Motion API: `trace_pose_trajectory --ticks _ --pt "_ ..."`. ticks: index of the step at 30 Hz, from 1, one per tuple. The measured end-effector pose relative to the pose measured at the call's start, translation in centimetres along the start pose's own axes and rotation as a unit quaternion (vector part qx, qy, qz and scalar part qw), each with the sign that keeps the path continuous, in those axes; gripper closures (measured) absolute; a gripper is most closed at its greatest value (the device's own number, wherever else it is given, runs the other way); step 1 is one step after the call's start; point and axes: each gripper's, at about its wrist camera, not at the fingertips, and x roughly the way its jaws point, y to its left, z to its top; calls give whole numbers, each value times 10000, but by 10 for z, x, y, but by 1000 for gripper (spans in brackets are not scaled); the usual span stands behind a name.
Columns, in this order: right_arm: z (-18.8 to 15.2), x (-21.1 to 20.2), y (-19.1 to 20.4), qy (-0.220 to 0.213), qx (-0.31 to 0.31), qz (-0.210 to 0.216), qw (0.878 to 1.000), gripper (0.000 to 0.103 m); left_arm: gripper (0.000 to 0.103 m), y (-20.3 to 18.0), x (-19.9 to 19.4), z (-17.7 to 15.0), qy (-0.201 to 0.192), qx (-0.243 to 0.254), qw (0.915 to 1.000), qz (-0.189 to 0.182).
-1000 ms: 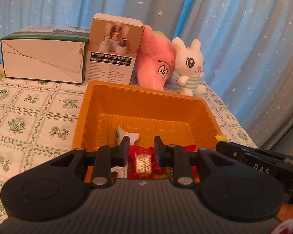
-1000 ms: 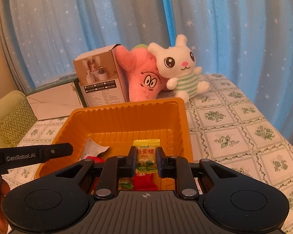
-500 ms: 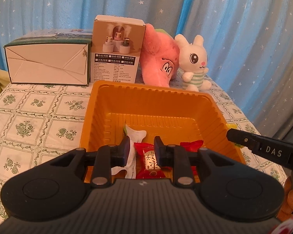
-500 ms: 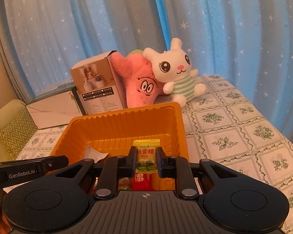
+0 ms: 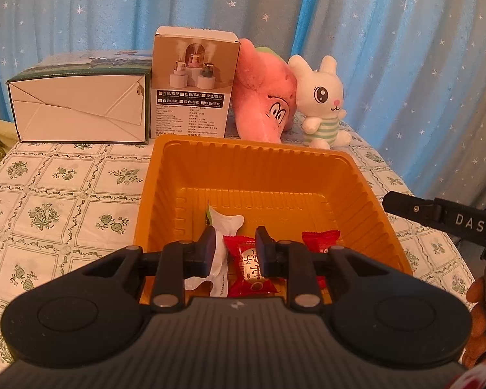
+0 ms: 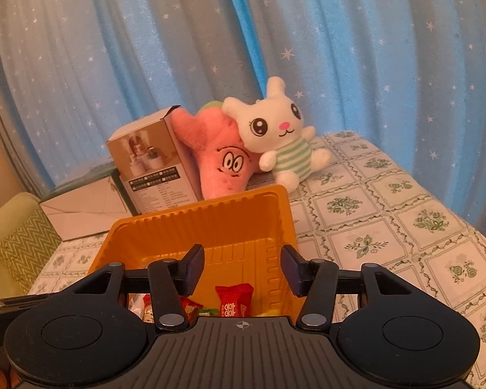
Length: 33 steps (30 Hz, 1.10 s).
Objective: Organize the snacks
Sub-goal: 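Carry the yellow packet and large red packet into the orange tray and open both tools, then move both open tools back from the tray toward the remaining snacks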
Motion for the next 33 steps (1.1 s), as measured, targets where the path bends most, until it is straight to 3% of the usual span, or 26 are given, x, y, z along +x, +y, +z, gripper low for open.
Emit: trace_pose_trajectory --ticks 9,18,33 --pt "-1 -5 0 -33 -56 -109 9999 50 80 -1 -4 -2 0 38 10000 -9" --pt "-8 -26 3 -160 -142 -187 9996 50 80 -4 -31 -12 -69 122 9999 4" --pt "-61 -90 17 160 -238 -302 9991 50 80 -9 -105 -72 -111 291 9995 -46"
